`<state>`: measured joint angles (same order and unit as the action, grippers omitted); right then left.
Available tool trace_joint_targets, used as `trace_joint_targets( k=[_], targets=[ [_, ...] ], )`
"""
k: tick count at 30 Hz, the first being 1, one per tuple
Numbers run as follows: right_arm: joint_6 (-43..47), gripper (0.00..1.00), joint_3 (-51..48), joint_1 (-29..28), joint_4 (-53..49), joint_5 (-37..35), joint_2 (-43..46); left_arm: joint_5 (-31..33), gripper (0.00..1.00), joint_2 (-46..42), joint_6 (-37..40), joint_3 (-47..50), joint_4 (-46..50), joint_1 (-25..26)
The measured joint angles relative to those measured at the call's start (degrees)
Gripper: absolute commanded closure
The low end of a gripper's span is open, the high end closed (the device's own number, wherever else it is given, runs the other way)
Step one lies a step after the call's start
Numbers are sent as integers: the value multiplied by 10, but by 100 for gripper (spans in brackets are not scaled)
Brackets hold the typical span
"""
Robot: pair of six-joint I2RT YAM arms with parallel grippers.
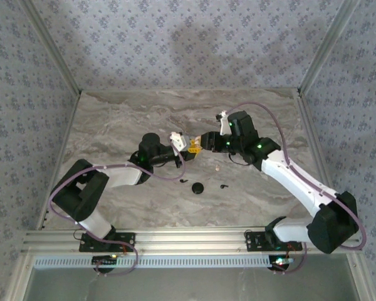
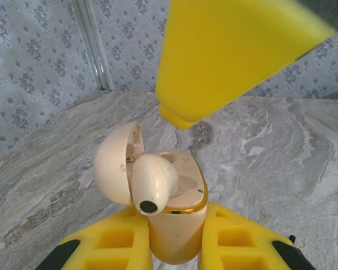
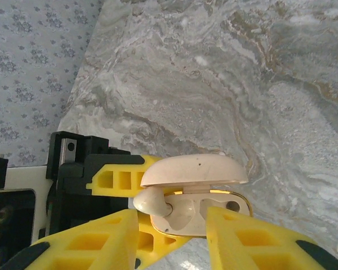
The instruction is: Insert the wireless bluetooth earbuds into the charging case
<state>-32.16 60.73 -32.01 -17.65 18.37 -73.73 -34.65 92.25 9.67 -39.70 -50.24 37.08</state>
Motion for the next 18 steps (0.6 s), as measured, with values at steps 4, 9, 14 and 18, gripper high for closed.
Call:
trace_joint_targets(
  k=[4,9,14,18],
  targets=[
    [-14,59,24,-5,-26,-11,-9,7,90,0,4,0,12,0],
    [-76,56,56,-28,-74,-76,-9,50,90,-12,34,0,45,1],
    [-127,47,96,-47,-112,-111,-33,88,90,-20,60,0,60,5],
    [-150,46,128,-57,-122,-122,-70,104,90,-23,71,0,68,6]
  ],
)
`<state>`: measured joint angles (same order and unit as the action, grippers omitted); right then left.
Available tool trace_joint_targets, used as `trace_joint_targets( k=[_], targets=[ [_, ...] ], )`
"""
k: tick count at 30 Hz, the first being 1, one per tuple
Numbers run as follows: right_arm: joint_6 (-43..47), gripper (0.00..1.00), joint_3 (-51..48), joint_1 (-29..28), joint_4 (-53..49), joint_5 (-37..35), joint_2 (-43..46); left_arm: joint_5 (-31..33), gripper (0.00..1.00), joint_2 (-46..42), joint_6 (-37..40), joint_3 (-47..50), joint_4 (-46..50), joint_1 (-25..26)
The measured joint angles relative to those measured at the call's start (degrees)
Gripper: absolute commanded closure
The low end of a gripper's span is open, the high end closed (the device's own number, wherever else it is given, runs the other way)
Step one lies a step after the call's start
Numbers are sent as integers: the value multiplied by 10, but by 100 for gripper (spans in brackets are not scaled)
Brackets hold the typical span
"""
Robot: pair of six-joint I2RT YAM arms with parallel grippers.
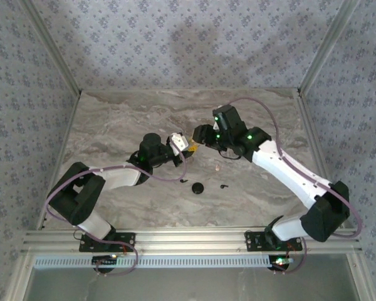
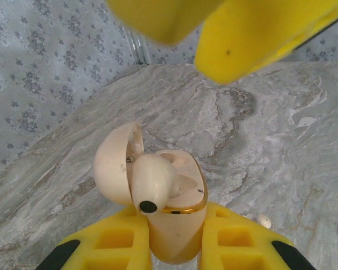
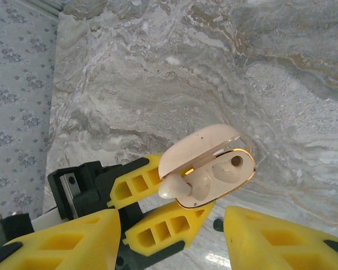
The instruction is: Insert the wireless bluetooth earbuds into the charging case
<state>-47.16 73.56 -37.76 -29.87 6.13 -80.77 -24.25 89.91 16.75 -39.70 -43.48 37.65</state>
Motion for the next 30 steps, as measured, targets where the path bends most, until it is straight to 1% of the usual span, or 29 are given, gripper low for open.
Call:
trace_joint_targets(
  k=[7,13,19,30],
  targets=[
    [-13,53,18,-2,-17,-3,-46,10,90,-3,4,0,1,1],
    [-14,53,23,-3,-17,-1,-56,10,90,-3,4,0,1,3],
    [-13,50,30,-3,-17,3,-63,10,90,-3,3,0,1,3],
    [-3,52,50,-11,-43,-8,-86,14,90,-3,3,2,5,3]
  ],
)
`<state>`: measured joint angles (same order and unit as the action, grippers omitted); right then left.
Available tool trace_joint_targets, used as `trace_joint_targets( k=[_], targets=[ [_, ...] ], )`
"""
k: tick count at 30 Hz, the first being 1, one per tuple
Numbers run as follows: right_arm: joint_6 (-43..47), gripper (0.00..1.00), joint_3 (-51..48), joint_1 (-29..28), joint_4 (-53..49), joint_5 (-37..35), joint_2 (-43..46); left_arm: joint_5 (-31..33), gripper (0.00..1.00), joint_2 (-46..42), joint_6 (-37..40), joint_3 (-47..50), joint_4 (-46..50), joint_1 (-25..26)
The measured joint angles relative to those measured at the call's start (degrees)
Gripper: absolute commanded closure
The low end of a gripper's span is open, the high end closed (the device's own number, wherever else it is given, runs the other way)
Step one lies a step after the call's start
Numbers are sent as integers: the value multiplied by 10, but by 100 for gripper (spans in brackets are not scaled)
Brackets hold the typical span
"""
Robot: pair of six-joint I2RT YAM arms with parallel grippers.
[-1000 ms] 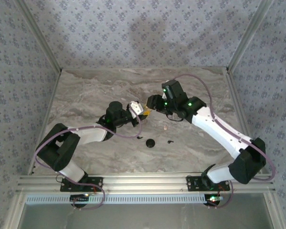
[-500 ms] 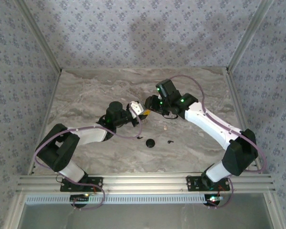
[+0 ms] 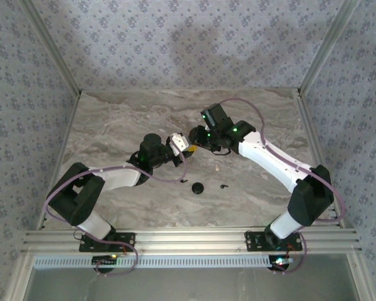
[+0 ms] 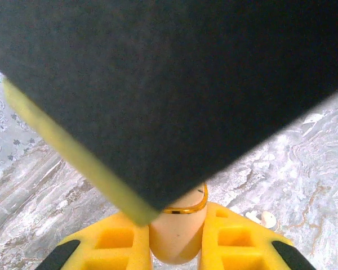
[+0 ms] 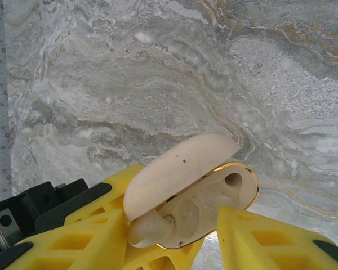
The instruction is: Insert the wireless bluetooth earbuds into the charging case
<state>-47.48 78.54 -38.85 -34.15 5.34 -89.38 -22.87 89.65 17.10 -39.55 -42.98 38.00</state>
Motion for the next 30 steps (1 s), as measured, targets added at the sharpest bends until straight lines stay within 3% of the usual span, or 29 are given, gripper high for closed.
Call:
trace_joint_targets(
  k=[30],
  targets=[
    [19,54,-8,-8,-28,0,23,-5,90,-3,-27,7,-22,-1]
  ],
)
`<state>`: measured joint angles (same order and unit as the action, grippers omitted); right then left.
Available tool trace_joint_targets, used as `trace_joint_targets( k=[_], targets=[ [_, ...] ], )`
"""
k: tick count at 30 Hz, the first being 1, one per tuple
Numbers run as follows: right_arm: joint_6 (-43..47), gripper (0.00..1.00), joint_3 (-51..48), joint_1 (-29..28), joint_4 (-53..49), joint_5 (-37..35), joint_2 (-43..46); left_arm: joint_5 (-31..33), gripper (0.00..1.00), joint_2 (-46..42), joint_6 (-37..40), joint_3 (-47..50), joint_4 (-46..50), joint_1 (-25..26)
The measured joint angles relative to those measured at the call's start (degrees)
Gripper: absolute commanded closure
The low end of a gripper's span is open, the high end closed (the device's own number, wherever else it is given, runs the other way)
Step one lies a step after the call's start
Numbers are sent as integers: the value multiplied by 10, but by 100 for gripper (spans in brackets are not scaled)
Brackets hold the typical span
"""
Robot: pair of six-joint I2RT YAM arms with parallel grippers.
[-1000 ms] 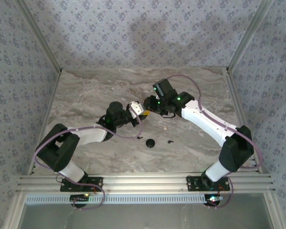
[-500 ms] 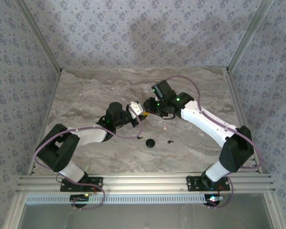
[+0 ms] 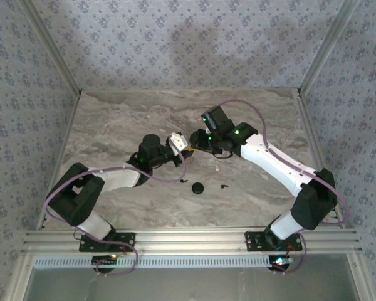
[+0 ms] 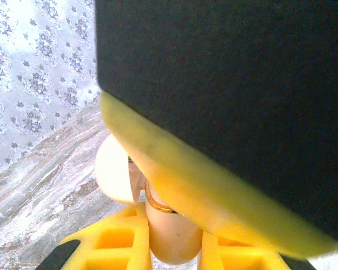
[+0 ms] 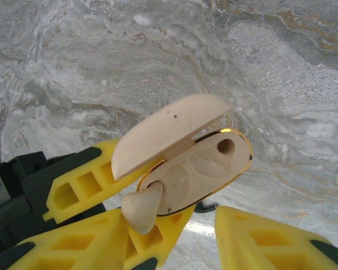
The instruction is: Insert the wireless bluetooth earbuds into the charging case
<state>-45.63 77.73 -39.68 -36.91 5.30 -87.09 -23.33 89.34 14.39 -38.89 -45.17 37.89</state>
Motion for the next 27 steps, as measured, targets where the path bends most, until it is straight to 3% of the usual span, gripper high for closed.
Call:
trace_joint_targets(
  k=[27],
  targets=[
    [2,55,-30,3,20,13,31,-39,90,-1,-16,5,-18,-5]
  ],
)
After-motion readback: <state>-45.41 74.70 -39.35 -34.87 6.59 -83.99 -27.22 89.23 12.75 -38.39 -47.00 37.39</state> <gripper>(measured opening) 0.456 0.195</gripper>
